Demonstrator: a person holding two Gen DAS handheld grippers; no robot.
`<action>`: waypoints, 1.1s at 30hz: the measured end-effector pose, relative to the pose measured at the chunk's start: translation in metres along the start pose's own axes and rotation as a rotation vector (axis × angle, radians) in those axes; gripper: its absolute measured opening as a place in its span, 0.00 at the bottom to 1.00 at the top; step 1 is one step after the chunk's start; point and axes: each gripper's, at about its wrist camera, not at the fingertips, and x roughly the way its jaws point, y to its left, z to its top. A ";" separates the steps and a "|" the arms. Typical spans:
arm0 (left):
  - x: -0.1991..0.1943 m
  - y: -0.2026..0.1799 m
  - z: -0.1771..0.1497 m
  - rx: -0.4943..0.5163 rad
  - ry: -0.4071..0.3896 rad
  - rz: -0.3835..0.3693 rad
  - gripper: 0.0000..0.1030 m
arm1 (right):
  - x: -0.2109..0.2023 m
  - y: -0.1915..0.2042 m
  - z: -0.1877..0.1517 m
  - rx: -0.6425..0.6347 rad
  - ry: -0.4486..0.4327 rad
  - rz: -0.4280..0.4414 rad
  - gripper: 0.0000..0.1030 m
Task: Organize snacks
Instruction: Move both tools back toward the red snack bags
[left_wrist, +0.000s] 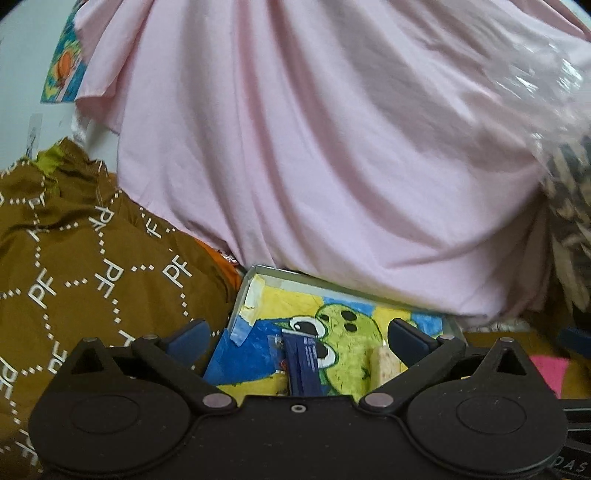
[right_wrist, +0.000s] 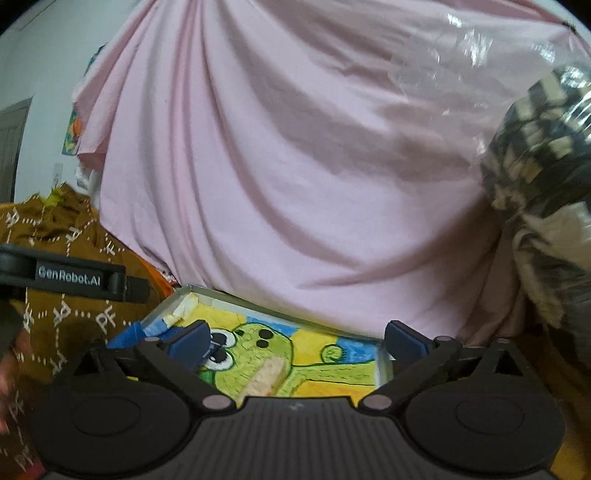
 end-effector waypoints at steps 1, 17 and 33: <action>-0.004 0.000 -0.002 0.012 0.001 -0.001 0.99 | -0.007 0.000 -0.003 -0.006 -0.004 -0.006 1.00; -0.074 -0.011 -0.061 0.290 -0.014 -0.102 0.99 | -0.082 0.013 -0.058 -0.082 0.038 -0.008 1.00; -0.091 -0.020 -0.136 0.444 0.212 -0.229 0.99 | -0.127 0.019 -0.124 -0.109 0.276 0.090 1.00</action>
